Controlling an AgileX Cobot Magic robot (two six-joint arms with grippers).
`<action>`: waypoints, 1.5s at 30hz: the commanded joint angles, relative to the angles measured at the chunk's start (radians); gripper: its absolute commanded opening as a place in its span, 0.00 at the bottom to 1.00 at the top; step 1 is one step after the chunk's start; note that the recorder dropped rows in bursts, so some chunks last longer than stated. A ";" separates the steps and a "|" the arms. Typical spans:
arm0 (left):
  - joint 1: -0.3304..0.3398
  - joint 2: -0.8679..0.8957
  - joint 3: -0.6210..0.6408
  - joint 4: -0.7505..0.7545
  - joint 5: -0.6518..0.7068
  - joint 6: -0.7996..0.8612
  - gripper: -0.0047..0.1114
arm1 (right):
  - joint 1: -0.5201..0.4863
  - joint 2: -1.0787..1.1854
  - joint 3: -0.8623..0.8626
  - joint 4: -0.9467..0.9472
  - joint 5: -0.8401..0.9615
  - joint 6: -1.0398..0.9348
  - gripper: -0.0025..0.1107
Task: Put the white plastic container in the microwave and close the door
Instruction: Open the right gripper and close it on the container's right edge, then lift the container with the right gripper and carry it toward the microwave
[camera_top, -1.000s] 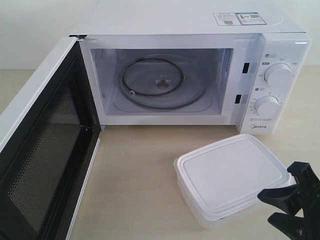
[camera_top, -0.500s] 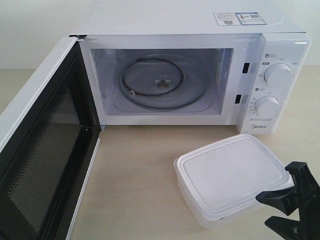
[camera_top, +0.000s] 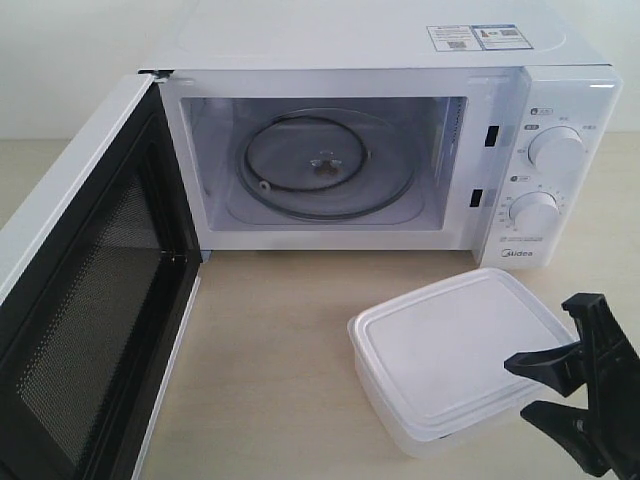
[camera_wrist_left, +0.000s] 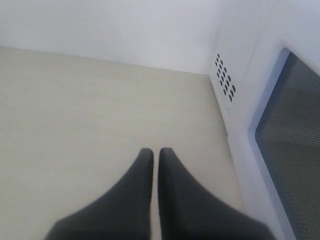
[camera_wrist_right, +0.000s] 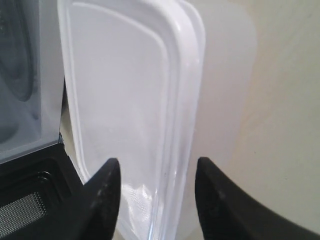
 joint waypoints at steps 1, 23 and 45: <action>-0.009 -0.004 0.004 0.001 -0.001 -0.009 0.08 | -0.002 0.013 -0.008 -0.023 -0.001 -0.007 0.42; -0.009 -0.004 0.004 0.001 -0.001 -0.009 0.08 | -0.002 0.059 -0.026 -0.042 -0.040 -0.017 0.42; -0.009 -0.004 0.004 0.001 -0.001 -0.009 0.08 | -0.002 0.150 -0.026 -0.009 -0.074 -0.089 0.42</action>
